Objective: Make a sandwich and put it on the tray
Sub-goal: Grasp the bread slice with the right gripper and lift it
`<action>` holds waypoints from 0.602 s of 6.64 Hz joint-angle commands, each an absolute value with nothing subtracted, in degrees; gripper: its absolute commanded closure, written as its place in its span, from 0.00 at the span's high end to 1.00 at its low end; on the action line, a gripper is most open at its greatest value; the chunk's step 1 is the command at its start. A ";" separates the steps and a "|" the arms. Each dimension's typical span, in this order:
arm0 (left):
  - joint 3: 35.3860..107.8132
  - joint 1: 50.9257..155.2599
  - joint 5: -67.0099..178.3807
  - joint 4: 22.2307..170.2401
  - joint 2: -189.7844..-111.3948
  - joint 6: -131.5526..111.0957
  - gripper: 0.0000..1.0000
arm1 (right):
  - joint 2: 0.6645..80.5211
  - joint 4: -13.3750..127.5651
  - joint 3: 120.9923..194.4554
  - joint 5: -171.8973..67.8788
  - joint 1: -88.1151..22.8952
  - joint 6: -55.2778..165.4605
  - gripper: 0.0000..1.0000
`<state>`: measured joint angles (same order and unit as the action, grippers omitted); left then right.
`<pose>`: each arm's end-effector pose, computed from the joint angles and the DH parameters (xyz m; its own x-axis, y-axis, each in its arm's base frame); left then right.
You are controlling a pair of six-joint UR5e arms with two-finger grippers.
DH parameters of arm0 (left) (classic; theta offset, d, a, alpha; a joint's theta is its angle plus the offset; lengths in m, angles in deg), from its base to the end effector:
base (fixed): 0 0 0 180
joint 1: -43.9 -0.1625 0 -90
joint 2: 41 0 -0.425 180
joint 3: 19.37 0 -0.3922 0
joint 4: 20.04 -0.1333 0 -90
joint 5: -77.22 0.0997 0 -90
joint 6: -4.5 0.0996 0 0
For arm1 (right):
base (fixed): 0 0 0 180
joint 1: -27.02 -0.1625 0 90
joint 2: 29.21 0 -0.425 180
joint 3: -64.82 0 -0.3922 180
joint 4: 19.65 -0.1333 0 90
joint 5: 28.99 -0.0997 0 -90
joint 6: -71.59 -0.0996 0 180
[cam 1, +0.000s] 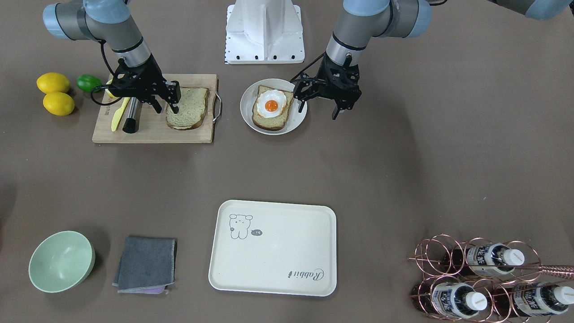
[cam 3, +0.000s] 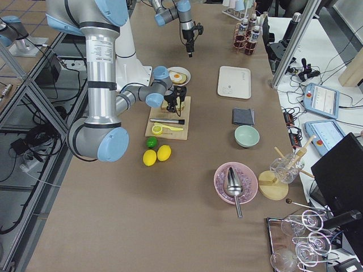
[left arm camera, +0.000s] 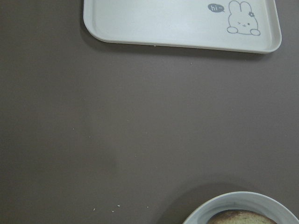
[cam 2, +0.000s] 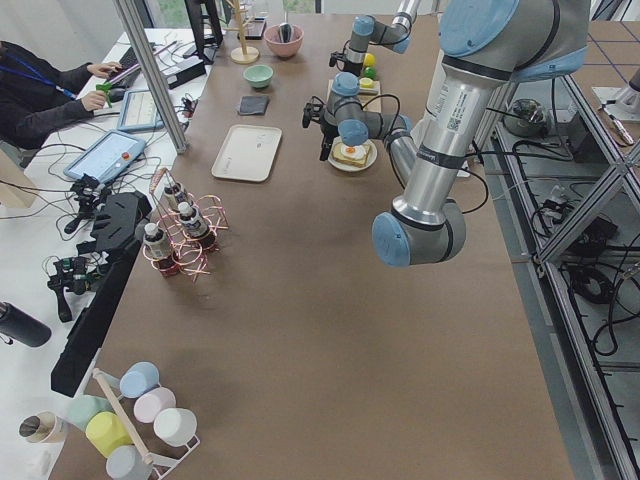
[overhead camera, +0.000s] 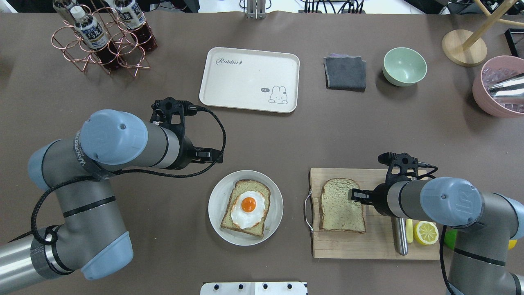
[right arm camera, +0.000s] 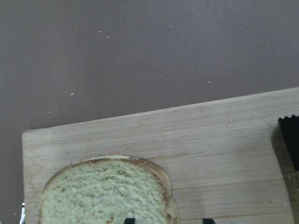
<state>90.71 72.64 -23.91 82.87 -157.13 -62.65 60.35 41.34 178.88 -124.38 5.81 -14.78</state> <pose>0.4656 -0.3855 0.2255 0.5415 0.1376 -0.8294 0.1262 0.9620 0.2420 -0.4205 -0.2961 0.4037 0.5716 0.1542 0.8059 -0.2541 0.9672 -0.0048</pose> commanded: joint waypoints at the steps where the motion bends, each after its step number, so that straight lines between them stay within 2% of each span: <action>1: 90.93 72.64 -22.98 82.88 -157.19 -62.73 0.98 | 60.26 41.26 178.81 -123.74 6.45 -14.80 0.50; 2: 91.02 72.64 -22.89 82.88 -157.36 -62.73 0.98 | 60.26 41.26 178.81 -122.69 6.98 -14.80 0.34; 3: 91.02 72.64 -22.89 82.88 -157.45 -62.73 0.98 | 60.26 41.26 178.90 -122.68 6.98 -14.80 0.00; 4: 91.02 72.64 -22.89 82.88 -157.45 -62.65 0.98 | 60.26 41.26 178.90 -122.42 6.98 -14.80 0.00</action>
